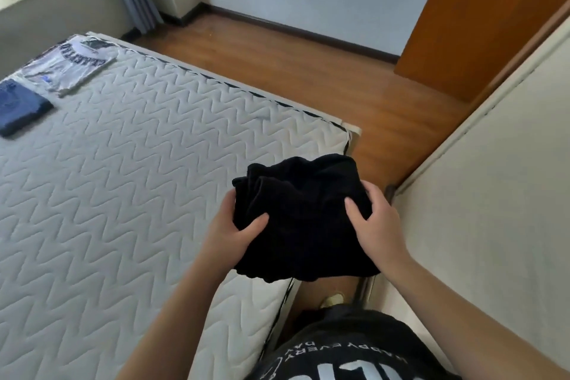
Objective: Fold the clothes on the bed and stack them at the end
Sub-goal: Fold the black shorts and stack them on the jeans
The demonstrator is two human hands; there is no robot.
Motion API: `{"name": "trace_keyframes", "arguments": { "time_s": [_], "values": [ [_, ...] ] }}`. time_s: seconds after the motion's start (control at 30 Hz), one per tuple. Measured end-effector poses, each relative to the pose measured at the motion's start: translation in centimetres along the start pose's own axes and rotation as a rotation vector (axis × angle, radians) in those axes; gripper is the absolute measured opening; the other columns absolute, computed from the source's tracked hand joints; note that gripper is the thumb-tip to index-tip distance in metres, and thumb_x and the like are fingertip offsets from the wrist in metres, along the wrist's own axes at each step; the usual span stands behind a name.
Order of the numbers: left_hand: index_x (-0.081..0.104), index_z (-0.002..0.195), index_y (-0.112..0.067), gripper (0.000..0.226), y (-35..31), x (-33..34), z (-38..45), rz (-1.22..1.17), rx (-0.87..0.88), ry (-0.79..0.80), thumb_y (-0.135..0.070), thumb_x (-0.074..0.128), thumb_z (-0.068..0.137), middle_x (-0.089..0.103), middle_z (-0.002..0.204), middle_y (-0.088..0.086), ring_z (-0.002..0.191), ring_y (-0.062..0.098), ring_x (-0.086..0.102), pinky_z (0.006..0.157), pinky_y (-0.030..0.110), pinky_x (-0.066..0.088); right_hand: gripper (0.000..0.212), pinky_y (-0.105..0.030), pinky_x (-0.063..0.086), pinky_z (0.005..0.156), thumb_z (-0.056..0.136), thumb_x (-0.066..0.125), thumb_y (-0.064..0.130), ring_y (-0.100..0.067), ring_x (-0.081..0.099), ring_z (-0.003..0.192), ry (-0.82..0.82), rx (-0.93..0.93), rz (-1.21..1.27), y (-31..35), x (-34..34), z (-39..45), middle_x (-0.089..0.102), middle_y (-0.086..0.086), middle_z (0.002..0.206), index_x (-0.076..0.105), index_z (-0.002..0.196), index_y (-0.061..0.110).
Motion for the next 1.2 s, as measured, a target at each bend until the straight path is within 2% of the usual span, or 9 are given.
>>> {"name": "trace_keyframes", "arguments": {
  "time_s": [0.1,0.2,0.3,0.4,0.6,0.83,0.93,1.1,1.2],
  "values": [
    [0.044,0.119,-0.061,0.053,-1.3,2.2,3.2,-0.006,-0.038,-0.035,-0.050,0.074,0.076,0.069,0.107,-0.018,0.096,0.007,0.070,0.081,0.041,0.061,0.044,0.001,0.032,0.080,0.096,0.053,0.046,0.012,0.048,0.099,-0.055,0.059,0.019,-1.7,-1.3,3.0,0.054,0.027,0.118,0.047,0.137,0.034],
    [0.044,0.117,-0.062,0.054,-3.0,4.5,6.0,0.016,-0.044,-0.034,-0.051,0.073,0.073,0.070,0.104,-0.019,0.094,0.006,0.070,0.082,0.041,0.060,0.046,-0.003,0.036,0.082,0.096,0.051,0.046,0.006,0.050,0.102,-0.047,0.094,0.012,-3.7,-2.6,4.7,0.052,0.026,0.117,0.044,0.140,0.032],
    [0.045,0.118,-0.059,0.053,-4.3,7.2,7.7,0.040,-0.045,0.038,-0.050,0.073,0.073,0.070,0.106,-0.020,0.095,0.004,0.070,0.083,0.041,0.060,0.048,-0.021,0.050,0.089,0.096,0.050,0.047,-0.003,0.057,0.105,-0.082,0.140,0.022,-5.7,-4.6,5.4,0.054,0.023,0.119,0.043,0.141,0.032],
    [0.045,0.118,-0.059,0.054,-5.2,9.2,8.9,0.067,-0.022,0.097,-0.051,0.073,0.073,0.069,0.106,-0.021,0.097,0.005,0.069,0.084,0.042,0.060,0.049,-0.035,0.054,0.094,0.097,0.051,0.044,-0.011,0.061,0.109,-0.123,0.184,0.049,-6.2,-5.9,5.6,0.061,0.011,0.126,0.044,0.142,0.028],
    [0.048,0.119,-0.059,0.053,-6.0,10.7,11.9,0.035,0.000,0.218,-0.052,0.073,0.073,0.070,0.108,-0.018,0.099,0.007,0.070,0.085,0.042,0.060,0.048,-0.032,0.049,0.099,0.098,0.053,0.038,-0.013,0.056,0.118,-0.202,0.222,0.053,-5.7,-7.9,5.3,0.057,0.008,0.134,0.043,0.144,0.026],
    [0.047,0.120,-0.059,0.055,-6.8,11.8,15.4,0.027,0.015,0.303,-0.053,0.073,0.073,0.070,0.108,-0.018,0.099,0.008,0.069,0.086,0.043,0.059,0.048,-0.030,0.049,0.097,0.098,0.053,0.039,-0.013,0.057,0.115,-0.280,0.260,0.040,-5.0,-9.1,6.4,0.058,0.005,0.133,0.045,0.143,0.024],
    [0.048,0.121,-0.056,0.055,-7.1,12.0,16.7,0.025,0.011,0.318,-0.054,0.072,0.072,0.070,0.108,-0.016,0.099,0.011,0.070,0.086,0.045,0.059,0.047,-0.022,0.046,0.091,0.098,0.052,0.040,-0.006,0.055,0.111,-0.281,0.257,0.012,-4.7,-9.2,7.7,0.058,0.007,0.132,0.045,0.143,0.026],
    [0.049,0.123,-0.053,0.053,-7.9,12.9,20.0,-0.011,-0.014,0.319,-0.048,0.073,0.075,0.070,0.108,-0.016,0.099,0.011,0.070,0.086,0.043,0.059,0.048,-0.032,0.050,0.098,0.098,0.052,0.040,-0.016,0.058,0.117,-0.267,0.246,-0.019,-4.6,-9.6,11.8,0.059,0.004,0.134,0.045,0.143,0.025],
    [0.050,0.113,-0.061,0.044,-8.9,13.8,22.3,-0.020,-0.025,0.313,-0.047,0.072,0.076,0.070,0.104,-0.020,0.094,0.009,0.070,0.077,0.035,0.060,0.047,-0.033,0.050,0.099,0.098,0.053,0.039,-0.016,0.058,0.117,-0.260,0.229,-0.018,-5.1,-10.0,14.8,0.059,0.004,0.133,0.046,0.142,0.024]
  ]
}}
Point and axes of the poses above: each hand's wrist, its own z-axis towards the middle knuckle, its own x-axis out of the palm, y = z × x, the point moved 7 cm from there along z, towards the middle knuckle
